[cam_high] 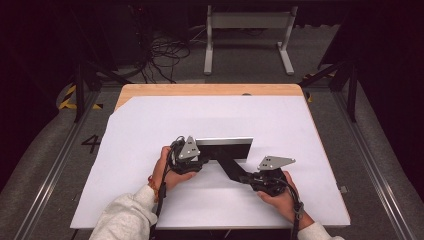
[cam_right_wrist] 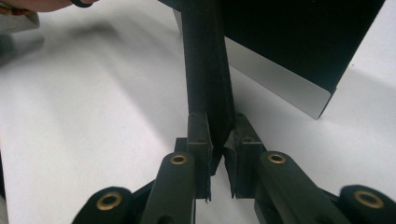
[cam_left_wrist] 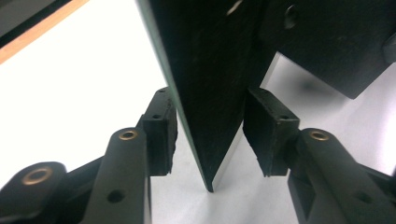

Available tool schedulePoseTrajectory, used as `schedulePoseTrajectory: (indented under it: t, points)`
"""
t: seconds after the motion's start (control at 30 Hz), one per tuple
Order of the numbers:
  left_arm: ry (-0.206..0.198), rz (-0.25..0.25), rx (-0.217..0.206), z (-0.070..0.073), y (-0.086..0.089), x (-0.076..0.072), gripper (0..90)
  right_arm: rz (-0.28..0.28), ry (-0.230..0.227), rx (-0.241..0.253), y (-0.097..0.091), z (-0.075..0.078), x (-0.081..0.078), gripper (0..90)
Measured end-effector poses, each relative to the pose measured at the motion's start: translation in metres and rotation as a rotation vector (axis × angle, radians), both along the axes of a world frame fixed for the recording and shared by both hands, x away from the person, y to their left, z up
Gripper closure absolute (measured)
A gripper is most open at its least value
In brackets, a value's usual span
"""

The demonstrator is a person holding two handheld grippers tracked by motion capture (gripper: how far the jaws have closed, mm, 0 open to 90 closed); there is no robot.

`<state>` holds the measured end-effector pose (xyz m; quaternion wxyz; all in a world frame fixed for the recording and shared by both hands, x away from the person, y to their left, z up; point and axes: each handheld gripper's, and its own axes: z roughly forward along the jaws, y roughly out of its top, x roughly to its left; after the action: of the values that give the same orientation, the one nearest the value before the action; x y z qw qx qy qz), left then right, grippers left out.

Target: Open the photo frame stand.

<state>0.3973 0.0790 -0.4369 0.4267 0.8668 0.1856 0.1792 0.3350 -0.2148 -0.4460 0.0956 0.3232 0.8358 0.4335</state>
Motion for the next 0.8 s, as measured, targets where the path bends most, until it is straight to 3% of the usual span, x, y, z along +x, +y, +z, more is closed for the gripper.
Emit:
schedulePoseTrajectory:
  t: [0.17, 0.27, 0.37, 0.6, 0.8]
  points:
    - [0.019, -0.01, -0.022, -0.003, 0.002, 0.0, 56.3, 0.008, 0.0, -0.012, 0.001, -0.001, -0.002, 82.1]
    - [-0.031, -0.008, 0.004, -0.004, -0.001, -0.004, 62.6, 0.008, -0.002, 0.0, 0.001, -0.001, -0.003, 82.4]
    - [-0.028, -0.002, 0.0, -0.005, -0.001, -0.004, 62.2, 0.011, -0.003, -0.006, 0.001, 0.0, -0.005, 82.4]
    - [-0.079, 0.024, 0.009, -0.007, -0.006, -0.003, 60.5, 0.01, -0.011, -0.026, 0.004, -0.002, -0.006, 83.4]
    - [-0.091, 0.047, 0.012, -0.008, -0.009, -0.001, 58.5, 0.01, -0.009, -0.04, 0.006, -0.005, -0.005, 84.7]
